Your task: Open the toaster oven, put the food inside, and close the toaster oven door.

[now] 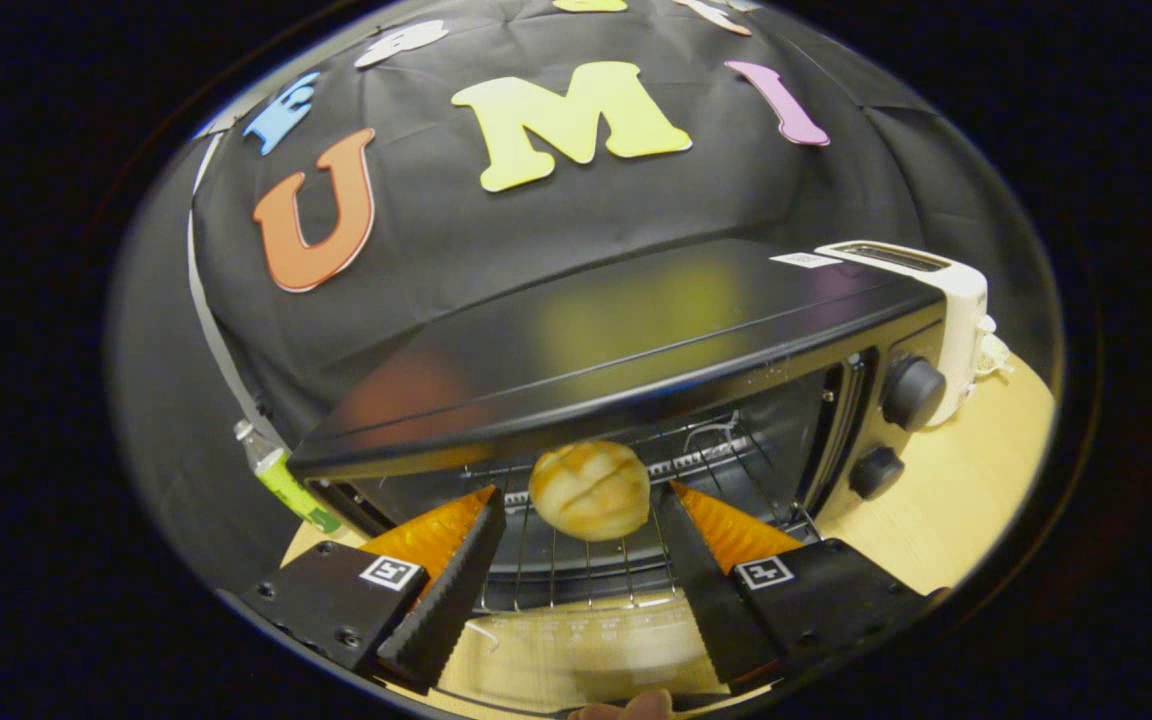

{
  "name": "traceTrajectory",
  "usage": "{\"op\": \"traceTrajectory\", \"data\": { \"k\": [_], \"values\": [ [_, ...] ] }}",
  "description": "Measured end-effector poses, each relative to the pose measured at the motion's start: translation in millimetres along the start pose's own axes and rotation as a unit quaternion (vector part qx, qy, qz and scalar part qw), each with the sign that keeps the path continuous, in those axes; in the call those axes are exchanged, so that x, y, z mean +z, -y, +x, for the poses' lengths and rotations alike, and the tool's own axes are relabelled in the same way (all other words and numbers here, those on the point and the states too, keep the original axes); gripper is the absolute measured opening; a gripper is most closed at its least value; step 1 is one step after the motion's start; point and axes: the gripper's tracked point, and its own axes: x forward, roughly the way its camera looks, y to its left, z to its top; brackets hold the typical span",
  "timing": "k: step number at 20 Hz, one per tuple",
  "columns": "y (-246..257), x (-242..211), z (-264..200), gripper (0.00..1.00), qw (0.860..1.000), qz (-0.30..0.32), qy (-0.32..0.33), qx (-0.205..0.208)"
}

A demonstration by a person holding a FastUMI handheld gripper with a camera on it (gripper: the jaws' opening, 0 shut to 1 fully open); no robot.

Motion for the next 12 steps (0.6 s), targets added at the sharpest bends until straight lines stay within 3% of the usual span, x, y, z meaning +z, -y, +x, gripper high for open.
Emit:
{"op": "traceTrajectory", "data": {
  "k": [10,12],
  "values": [
    [-20,-32,-136,0.99,0.994,-0.088,-0.012,0.069],
    [-7,-40,-156,0.99,0.992,-0.108,-0.014,0.063]
  ]
}}
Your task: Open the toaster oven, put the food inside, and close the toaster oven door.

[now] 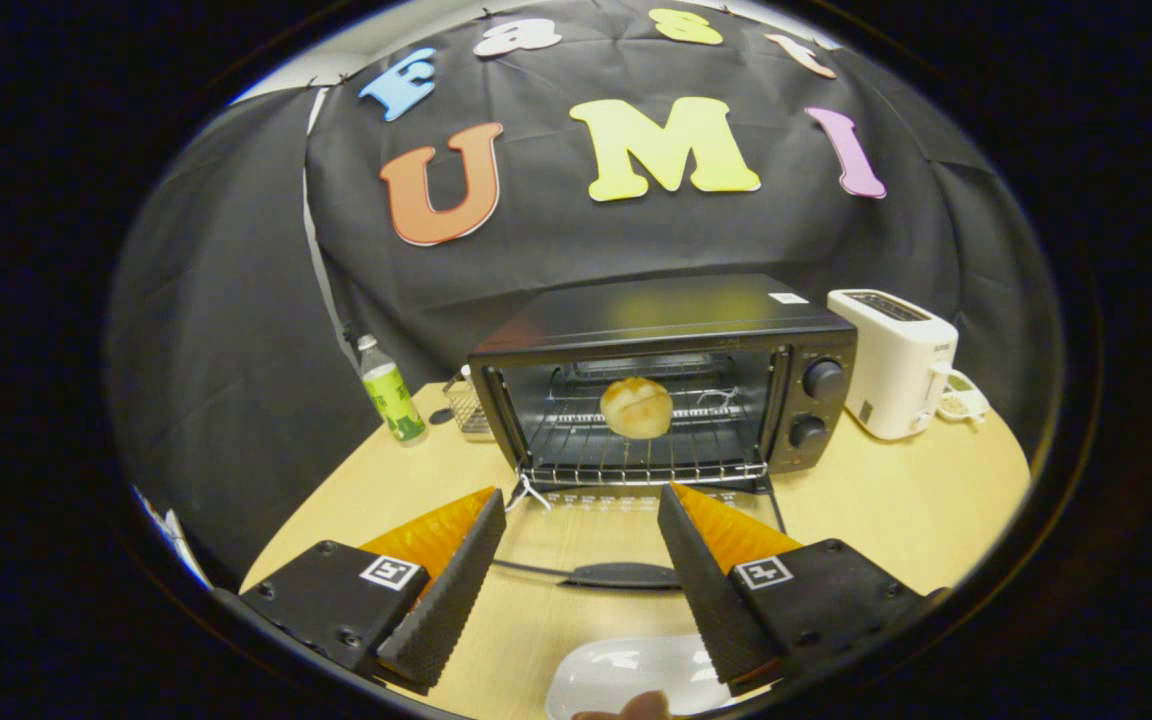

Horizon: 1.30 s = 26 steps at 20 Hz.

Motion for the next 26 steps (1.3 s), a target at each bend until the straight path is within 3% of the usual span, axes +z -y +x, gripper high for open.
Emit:
{"op": "traceTrajectory", "data": {
  "k": [4,12,26],
  "values": [
    [21,-31,-20,0.99,1.000,-0.014,-0.016,-0.014],
    [41,-101,-1,0.99,0.994,0.003,-0.104,-0.016],
    [48,-131,47,0.99,0.987,-0.019,-0.156,-0.040]
  ]
}}
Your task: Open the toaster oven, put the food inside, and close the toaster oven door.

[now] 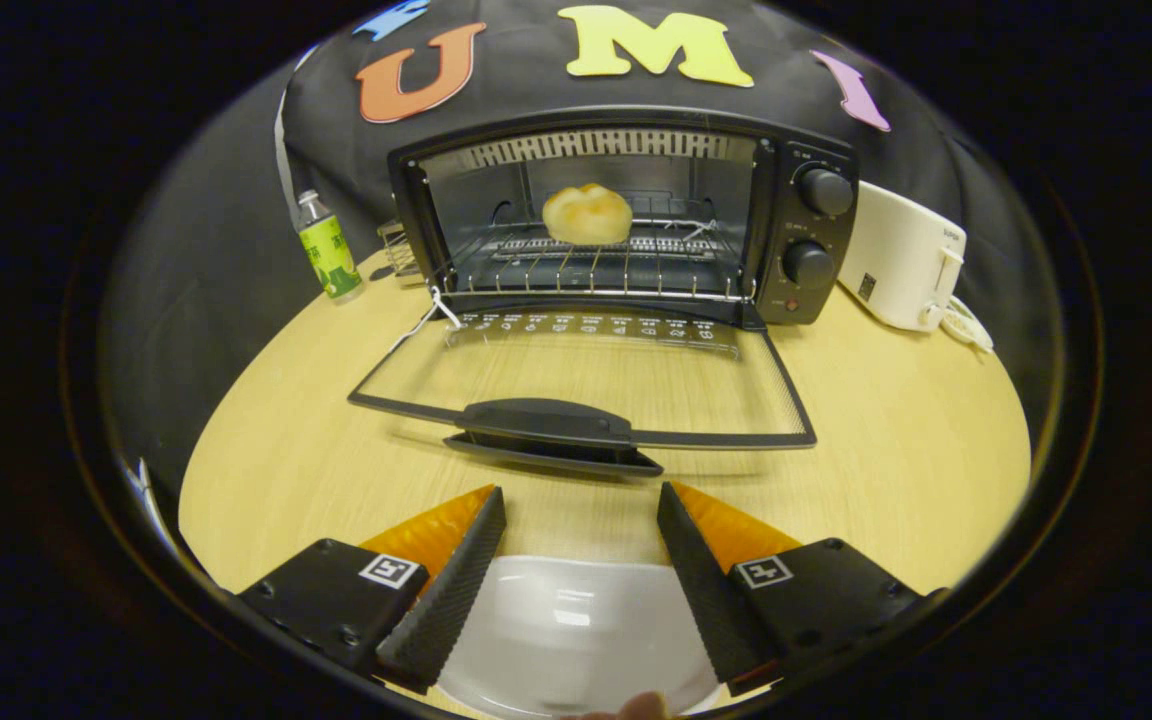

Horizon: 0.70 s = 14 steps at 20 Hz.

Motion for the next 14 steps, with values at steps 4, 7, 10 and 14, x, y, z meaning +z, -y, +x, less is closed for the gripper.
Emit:
{"op": "traceTrajectory", "data": {
  "k": [4,7,10,14],
  "values": [
    [2,8,10,0.99,1.000,-0.017,0.014,-0.008],
    [1,9,13,1.00,1.000,-0.020,0.018,-0.007],
    [0,13,10,0.99,0.999,-0.027,0.024,-0.004],
    [-1,41,-14,0.99,0.998,-0.034,0.061,0.002]
  ]
}}
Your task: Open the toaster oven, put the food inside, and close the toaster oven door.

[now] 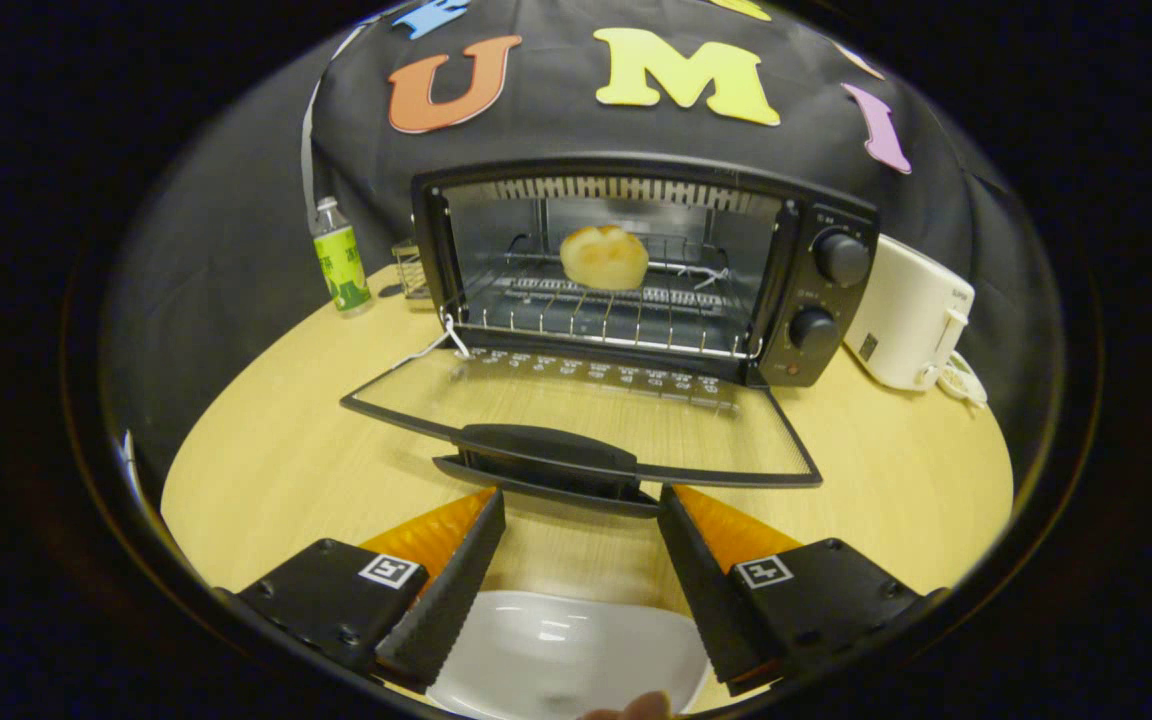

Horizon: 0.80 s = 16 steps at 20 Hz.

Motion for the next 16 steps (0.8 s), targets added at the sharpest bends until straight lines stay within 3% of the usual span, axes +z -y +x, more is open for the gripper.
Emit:
{"op": "traceTrajectory", "data": {
  "k": [16],
  "values": [
    [9,115,-15,1.00,0.989,0.040,0.143,-0.007]
  ]
}}
